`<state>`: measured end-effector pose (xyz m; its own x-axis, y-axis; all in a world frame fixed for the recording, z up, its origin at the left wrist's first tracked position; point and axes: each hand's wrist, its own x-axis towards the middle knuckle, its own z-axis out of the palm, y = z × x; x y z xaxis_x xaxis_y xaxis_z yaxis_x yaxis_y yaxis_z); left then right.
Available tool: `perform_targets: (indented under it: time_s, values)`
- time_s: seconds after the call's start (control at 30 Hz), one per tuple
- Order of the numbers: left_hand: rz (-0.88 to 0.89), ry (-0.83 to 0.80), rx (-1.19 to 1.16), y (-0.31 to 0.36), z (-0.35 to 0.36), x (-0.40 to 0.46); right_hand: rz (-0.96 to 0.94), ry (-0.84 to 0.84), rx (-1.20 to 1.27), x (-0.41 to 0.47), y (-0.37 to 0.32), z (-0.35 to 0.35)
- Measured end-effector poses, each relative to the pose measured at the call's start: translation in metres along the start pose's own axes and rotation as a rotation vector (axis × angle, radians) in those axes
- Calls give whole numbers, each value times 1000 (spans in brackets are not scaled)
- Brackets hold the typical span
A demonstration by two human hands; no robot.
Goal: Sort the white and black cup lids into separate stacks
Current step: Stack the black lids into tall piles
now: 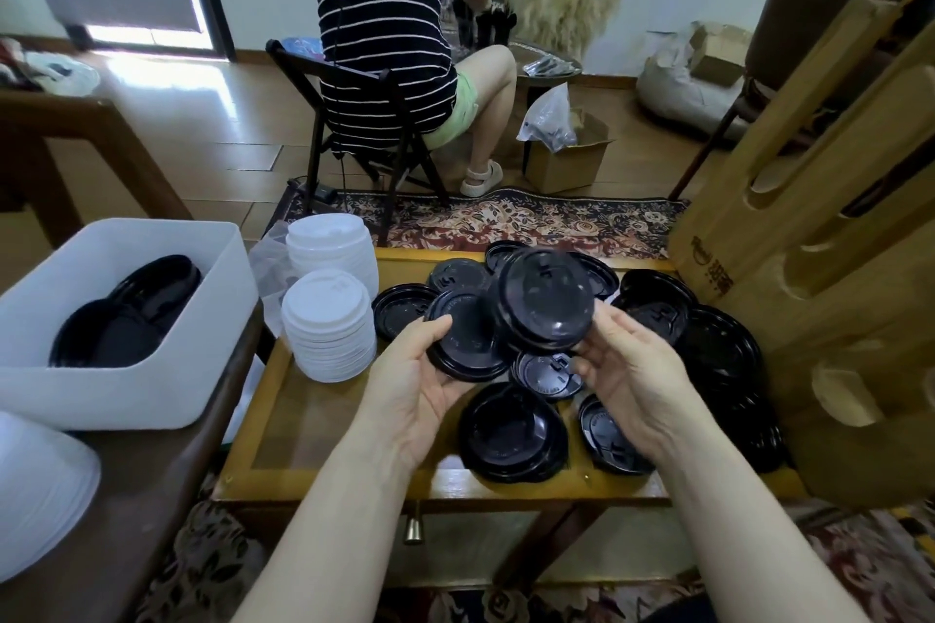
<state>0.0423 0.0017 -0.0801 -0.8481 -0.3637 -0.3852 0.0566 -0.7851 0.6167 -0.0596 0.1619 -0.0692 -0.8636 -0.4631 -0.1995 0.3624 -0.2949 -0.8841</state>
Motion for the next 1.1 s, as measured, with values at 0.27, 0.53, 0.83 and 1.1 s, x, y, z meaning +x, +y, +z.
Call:
perform_targets:
  time_s: [0.27, 0.53, 0.83, 1.1]
  values:
    - [8, -63, 29, -6, 6, -3, -51, 6, -366, -3, 8, 13]
    - [16, -76, 11, -2, 3, -3, -143, 53, -508, -4, 6, 24]
    - [71, -68, 114, -3, 3, -3, -287, -172, -1072, -13, 18, 29]
    - [73, -94, 88, 5, 0, -5, -192, -99, -561, -8, 2, 17]
